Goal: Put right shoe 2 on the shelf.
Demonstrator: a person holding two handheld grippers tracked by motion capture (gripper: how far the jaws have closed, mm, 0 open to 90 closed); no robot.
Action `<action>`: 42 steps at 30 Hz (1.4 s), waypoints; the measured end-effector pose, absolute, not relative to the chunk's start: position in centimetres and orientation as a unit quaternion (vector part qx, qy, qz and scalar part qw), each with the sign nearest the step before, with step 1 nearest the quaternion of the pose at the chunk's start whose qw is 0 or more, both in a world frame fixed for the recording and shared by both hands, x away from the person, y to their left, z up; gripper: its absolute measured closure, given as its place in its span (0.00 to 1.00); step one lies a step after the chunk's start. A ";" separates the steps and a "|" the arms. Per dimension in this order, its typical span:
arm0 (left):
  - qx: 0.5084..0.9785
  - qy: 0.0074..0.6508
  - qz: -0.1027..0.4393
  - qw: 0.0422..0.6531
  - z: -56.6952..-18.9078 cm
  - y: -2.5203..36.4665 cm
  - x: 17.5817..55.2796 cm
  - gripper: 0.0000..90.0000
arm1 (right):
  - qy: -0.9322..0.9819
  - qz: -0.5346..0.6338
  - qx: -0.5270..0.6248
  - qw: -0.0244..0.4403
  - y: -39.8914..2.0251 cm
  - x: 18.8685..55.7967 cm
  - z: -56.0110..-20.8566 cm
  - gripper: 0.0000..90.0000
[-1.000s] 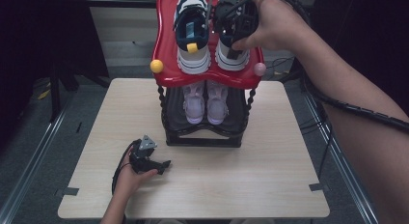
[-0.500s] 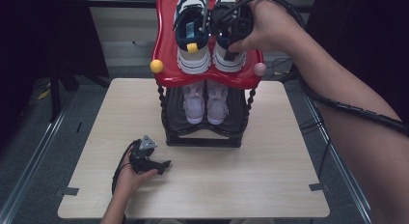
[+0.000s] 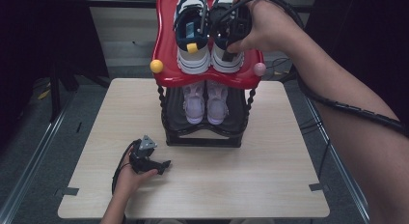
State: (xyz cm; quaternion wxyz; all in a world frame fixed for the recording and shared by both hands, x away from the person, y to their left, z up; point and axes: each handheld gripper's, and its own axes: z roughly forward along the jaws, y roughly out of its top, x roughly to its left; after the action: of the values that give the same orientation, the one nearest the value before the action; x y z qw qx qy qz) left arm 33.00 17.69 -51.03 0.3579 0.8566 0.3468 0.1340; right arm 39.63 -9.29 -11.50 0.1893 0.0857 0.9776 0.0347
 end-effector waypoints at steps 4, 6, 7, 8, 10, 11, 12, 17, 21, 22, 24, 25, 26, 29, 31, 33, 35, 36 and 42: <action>0.857 0.347 0.134 0.358 -51.0 17.7 33.0 0.06 | 0.977 0.031 0.088 0.189 -9.2 39.7 -11.5 0.79; 0.856 0.347 0.134 0.358 -51.0 17.7 33.0 0.06 | 0.977 0.031 0.088 0.190 -9.3 39.6 -11.5 0.78; 0.856 0.347 0.134 0.358 -51.0 17.7 33.0 0.06 | 0.978 0.034 0.089 0.188 -9.3 39.7 -11.5 0.78; 0.857 0.347 0.134 0.358 -51.0 17.7 33.0 0.06 | 0.977 0.037 0.088 0.190 -9.4 39.7 -11.5 0.77; 0.857 0.347 0.134 0.358 -51.0 17.7 33.0 0.06 | 0.976 0.035 0.095 0.193 -9.6 39.7 -11.4 0.75; 0.857 0.347 0.134 0.358 -51.0 17.7 33.0 0.06 | 0.976 0.034 0.096 0.192 -9.6 39.7 -11.4 0.73; 0.856 0.347 0.134 0.358 -51.0 17.7 33.0 0.06 | 0.975 0.039 0.093 0.196 -9.7 39.7 -11.4 0.73; 0.857 0.347 0.134 0.358 -51.0 17.7 33.0 0.06 | 0.973 0.055 0.104 0.199 -9.9 39.5 -11.2 0.66; 0.857 0.347 0.134 0.358 -51.0 17.7 33.0 0.06 | 0.972 0.062 0.111 0.196 -10.1 39.5 -10.9 0.59; 0.857 0.347 0.134 0.358 -51.0 17.7 33.0 0.06 | 0.972 0.064 0.115 0.193 -10.1 39.5 -10.8 0.58; 0.857 0.347 0.134 0.358 -51.0 17.7 33.0 0.06 | 0.971 0.069 0.124 0.192 -10.3 39.5 -10.6 0.51; 0.857 0.347 0.134 0.358 -51.0 17.7 33.0 0.06 | 0.971 0.071 0.134 0.187 -10.4 39.5 -10.5 0.49; 0.857 0.347 0.134 0.358 -51.0 17.7 33.0 0.06 | 0.971 0.073 0.138 0.181 -10.5 39.5 -10.5 0.47; 0.857 0.347 0.134 0.357 -51.0 17.7 33.0 0.06 | 0.971 0.079 0.150 0.170 -10.6 39.5 -10.4 0.43; 0.856 0.348 0.134 0.359 -51.0 17.7 33.0 0.06 | 0.970 0.083 0.161 0.164 -10.7 39.5 -10.2 0.40; 0.855 0.348 0.134 0.359 -51.0 17.7 33.0 0.06 | 0.970 0.089 0.164 0.155 -10.7 39.5 -10.0 0.36; 0.857 0.346 0.134 0.357 -51.0 17.7 33.0 0.06 | 0.970 0.087 0.168 0.150 -10.8 39.4 -9.8 0.33; 0.855 0.348 0.134 0.359 -51.0 17.7 33.0 0.06 | 0.971 0.084 0.169 0.148 -10.8 39.4 -9.6 0.31; 0.856 0.348 0.134 0.359 -51.0 17.7 33.0 0.06 | 0.971 0.084 0.173 0.140 -11.2 39.1 -8.9 0.24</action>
State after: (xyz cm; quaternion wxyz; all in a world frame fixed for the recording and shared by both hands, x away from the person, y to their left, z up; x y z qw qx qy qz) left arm 33.00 17.67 -51.04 0.3590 0.8556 0.3481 0.1336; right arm 39.15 -11.23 -8.93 0.1404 0.1734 0.9712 0.0838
